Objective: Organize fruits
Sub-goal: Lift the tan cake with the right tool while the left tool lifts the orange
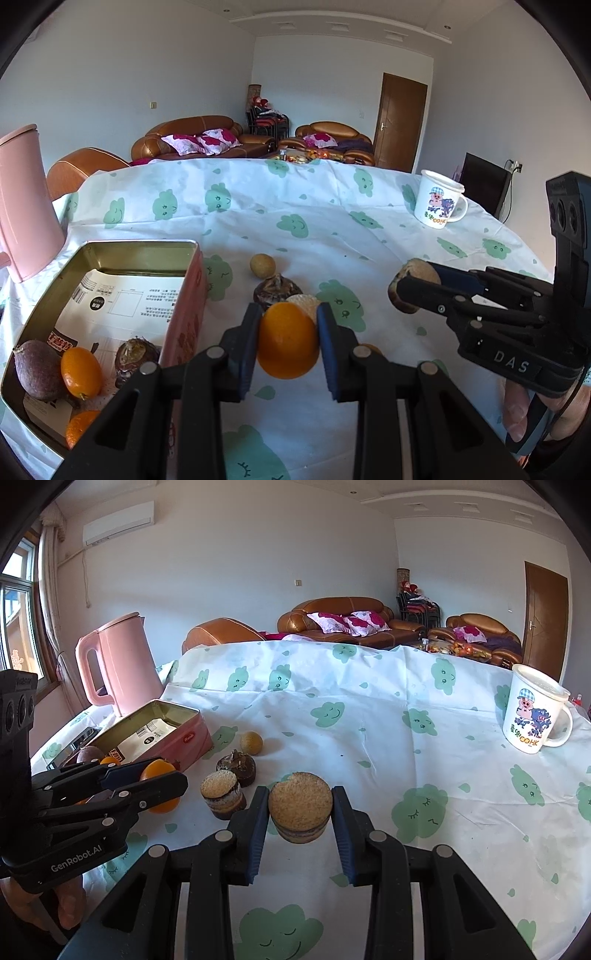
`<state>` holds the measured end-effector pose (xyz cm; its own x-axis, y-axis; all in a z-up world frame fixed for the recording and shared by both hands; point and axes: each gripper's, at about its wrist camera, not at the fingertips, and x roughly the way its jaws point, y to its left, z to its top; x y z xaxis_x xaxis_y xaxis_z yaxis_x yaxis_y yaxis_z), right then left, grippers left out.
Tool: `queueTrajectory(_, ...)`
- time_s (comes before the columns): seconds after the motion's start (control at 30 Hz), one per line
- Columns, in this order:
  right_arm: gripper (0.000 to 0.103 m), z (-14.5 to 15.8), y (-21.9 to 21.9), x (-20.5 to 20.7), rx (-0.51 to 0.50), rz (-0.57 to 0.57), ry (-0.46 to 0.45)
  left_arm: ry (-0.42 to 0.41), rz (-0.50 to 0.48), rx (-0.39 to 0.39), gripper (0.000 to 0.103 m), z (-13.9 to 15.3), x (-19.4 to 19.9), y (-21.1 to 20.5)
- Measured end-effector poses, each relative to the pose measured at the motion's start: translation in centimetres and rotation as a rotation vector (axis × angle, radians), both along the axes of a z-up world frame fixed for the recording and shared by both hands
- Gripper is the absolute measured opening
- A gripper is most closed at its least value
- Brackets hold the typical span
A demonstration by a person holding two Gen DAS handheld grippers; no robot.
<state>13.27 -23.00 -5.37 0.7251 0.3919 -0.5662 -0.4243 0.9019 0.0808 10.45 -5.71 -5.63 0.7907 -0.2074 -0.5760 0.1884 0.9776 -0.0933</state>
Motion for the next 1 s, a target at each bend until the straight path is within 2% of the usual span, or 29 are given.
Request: queueTrajectory(1.0, 0.035, 1.1, -0.4, -2.2, 0.032, 0.028, -0.123, -0.122, 0.04, 0.026, 0.032, 1.1, -2.0, 0.0)
